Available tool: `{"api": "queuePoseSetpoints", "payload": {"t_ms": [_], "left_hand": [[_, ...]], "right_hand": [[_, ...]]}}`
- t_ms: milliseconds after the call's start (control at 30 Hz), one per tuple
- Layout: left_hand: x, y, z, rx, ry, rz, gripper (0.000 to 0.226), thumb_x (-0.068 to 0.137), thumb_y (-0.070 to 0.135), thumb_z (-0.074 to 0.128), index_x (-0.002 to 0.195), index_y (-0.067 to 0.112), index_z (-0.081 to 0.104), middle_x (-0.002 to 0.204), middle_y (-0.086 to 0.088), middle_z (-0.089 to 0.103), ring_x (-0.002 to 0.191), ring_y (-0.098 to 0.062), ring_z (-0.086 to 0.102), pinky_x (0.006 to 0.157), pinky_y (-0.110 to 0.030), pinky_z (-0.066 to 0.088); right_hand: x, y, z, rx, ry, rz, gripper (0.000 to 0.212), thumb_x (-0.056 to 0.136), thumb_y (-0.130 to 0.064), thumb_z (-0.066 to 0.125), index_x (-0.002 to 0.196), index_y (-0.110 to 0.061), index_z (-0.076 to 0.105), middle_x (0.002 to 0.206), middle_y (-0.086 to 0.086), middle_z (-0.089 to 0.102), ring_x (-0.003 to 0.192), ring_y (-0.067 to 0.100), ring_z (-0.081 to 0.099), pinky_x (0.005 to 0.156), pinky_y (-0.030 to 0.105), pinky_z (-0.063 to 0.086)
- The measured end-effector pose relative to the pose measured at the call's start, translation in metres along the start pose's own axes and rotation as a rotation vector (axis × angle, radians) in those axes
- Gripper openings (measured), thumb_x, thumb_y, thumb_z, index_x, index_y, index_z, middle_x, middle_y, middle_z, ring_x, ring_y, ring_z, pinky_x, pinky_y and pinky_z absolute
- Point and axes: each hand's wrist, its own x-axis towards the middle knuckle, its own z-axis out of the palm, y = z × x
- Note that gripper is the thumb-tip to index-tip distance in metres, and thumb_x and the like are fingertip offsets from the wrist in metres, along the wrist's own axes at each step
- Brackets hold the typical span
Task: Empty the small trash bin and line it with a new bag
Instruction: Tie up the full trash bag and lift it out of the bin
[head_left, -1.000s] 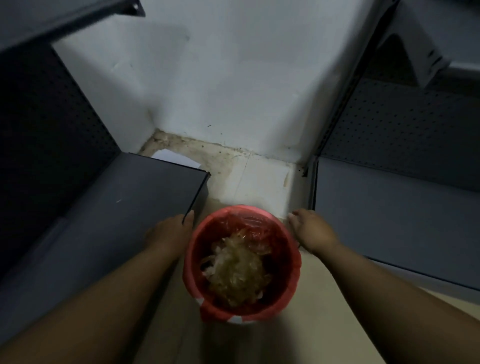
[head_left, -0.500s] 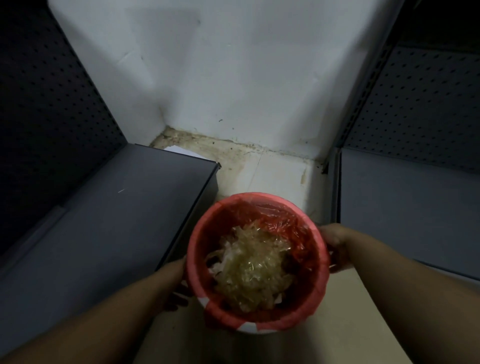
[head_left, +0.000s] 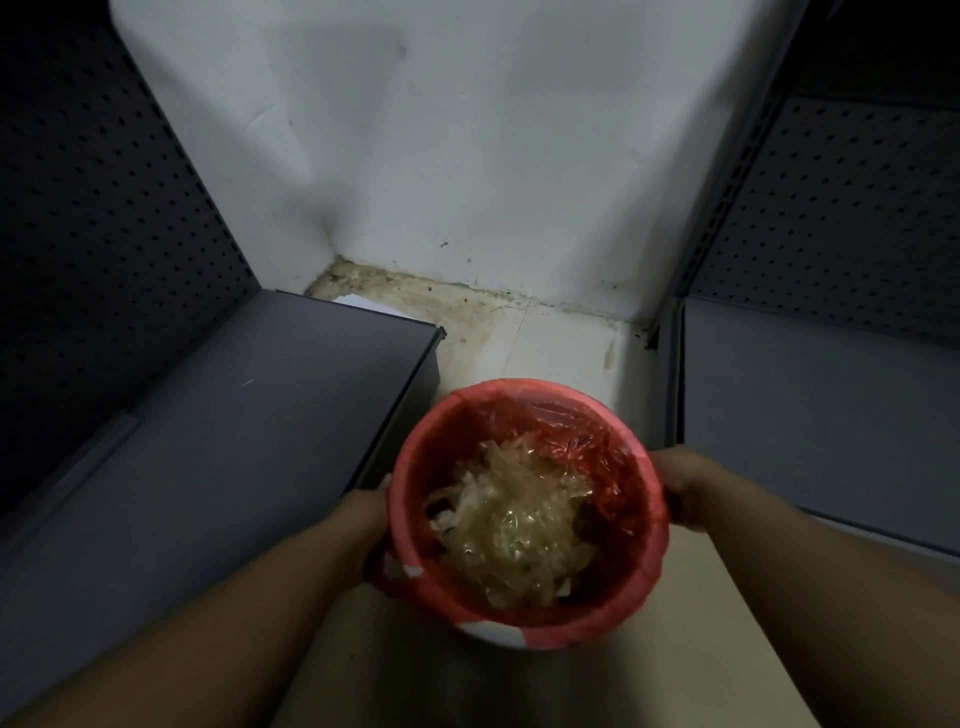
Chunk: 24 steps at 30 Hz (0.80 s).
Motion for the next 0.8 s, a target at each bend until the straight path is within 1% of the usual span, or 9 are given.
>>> {"api": "queuePoseSetpoints", "payload": {"t_ms": [33, 133, 267, 333, 400, 467, 533, 600, 800], "left_hand": [[0.004, 0.002, 0.0, 0.002, 0.016, 0.033, 0.047, 0.097, 0.034, 0.045, 0.116, -0.008, 0.058, 0.076, -0.02, 0.064, 0.067, -0.031, 0.06, 0.064, -0.039, 0.055], [0.008, 0.011, -0.005, 0.069, 0.064, 0.115, 0.051, 0.098, 0.038, 0.04, 0.114, -0.009, 0.055, 0.091, -0.025, 0.066, 0.084, -0.036, 0.064, 0.079, -0.044, 0.055], [-0.014, 0.026, -0.022, 0.21, -0.075, 0.147, 0.034, 0.096, 0.03, 0.049, 0.089, -0.001, 0.063, 0.069, -0.015, 0.06, 0.05, -0.02, 0.054, 0.045, -0.022, 0.047], [-0.023, 0.037, -0.026, 0.287, -0.113, 0.158, 0.03, 0.091, 0.025, 0.056, 0.069, 0.005, 0.061, 0.05, -0.008, 0.052, 0.034, -0.012, 0.042, 0.04, -0.014, 0.039], [-0.03, 0.052, -0.023, 0.276, -0.149, 0.188, 0.028, 0.087, 0.015, 0.061, 0.06, 0.006, 0.058, 0.037, -0.002, 0.05, 0.027, -0.008, 0.042, 0.038, -0.014, 0.04], [-0.037, 0.066, -0.018, 0.242, -0.201, 0.22, 0.022, 0.085, 0.006, 0.06, 0.063, 0.003, 0.06, 0.039, -0.004, 0.057, 0.031, -0.01, 0.052, 0.041, -0.018, 0.048], [-0.042, 0.075, -0.013, 0.255, -0.242, 0.27, 0.011, 0.082, -0.002, 0.058, 0.072, -0.001, 0.062, 0.054, -0.011, 0.062, 0.047, -0.018, 0.06, 0.056, -0.028, 0.054], [-0.047, 0.081, -0.009, 0.258, -0.261, 0.351, 0.009, 0.08, -0.01, 0.055, 0.079, -0.005, 0.063, 0.067, -0.018, 0.06, 0.06, -0.024, 0.058, 0.067, -0.035, 0.051], [-0.058, 0.083, -0.009, 0.296, -0.272, 0.625, 0.024, 0.079, -0.016, 0.048, 0.072, 0.004, 0.059, 0.062, -0.012, 0.055, 0.052, -0.017, 0.051, 0.05, -0.025, 0.043]], "right_hand": [[0.003, -0.002, 0.0, 0.021, 0.053, -0.017, 0.026, 0.089, -0.004, 0.058, 0.063, 0.0, 0.055, 0.059, 0.014, 0.054, 0.049, 0.023, 0.052, 0.05, 0.032, 0.05], [-0.007, -0.011, -0.006, -0.052, 0.199, -0.08, 0.036, 0.092, -0.02, 0.06, 0.061, -0.004, 0.05, 0.056, 0.011, 0.048, 0.045, 0.021, 0.042, 0.041, 0.024, 0.035], [-0.025, -0.025, -0.023, -0.125, 0.201, -0.134, 0.036, 0.093, -0.018, 0.058, 0.061, -0.007, 0.048, 0.052, 0.008, 0.043, 0.039, 0.018, 0.038, 0.037, 0.019, 0.03], [-0.037, -0.036, -0.028, -0.092, 0.149, -0.155, 0.034, 0.093, -0.015, 0.059, 0.061, -0.008, 0.049, 0.043, 0.006, 0.043, 0.031, 0.016, 0.04, 0.037, 0.017, 0.032], [-0.049, -0.051, -0.03, -0.031, 0.103, -0.197, 0.031, 0.093, -0.012, 0.058, 0.063, -0.006, 0.05, 0.03, 0.001, 0.043, 0.021, 0.011, 0.039, 0.03, 0.013, 0.031], [-0.059, -0.069, -0.029, 0.063, 0.077, -0.255, 0.021, 0.091, -0.013, 0.06, 0.073, -0.002, 0.056, 0.035, 0.002, 0.05, 0.026, 0.012, 0.046, 0.033, 0.016, 0.038], [-0.063, -0.083, -0.026, 0.086, 0.099, -0.337, 0.014, 0.087, -0.014, 0.065, 0.086, 0.0, 0.062, 0.052, 0.008, 0.054, 0.039, 0.017, 0.049, 0.046, 0.024, 0.044], [-0.065, -0.092, -0.023, 0.032, 0.132, -0.435, 0.013, 0.086, -0.013, 0.065, 0.088, 0.0, 0.063, 0.059, 0.01, 0.051, 0.046, 0.019, 0.046, 0.051, 0.027, 0.042], [-0.074, -0.096, -0.015, 0.222, 0.146, -0.751, 0.016, 0.086, -0.009, 0.064, 0.072, -0.009, 0.058, 0.057, 0.002, 0.054, 0.042, 0.007, 0.05, 0.044, 0.018, 0.042]]}}
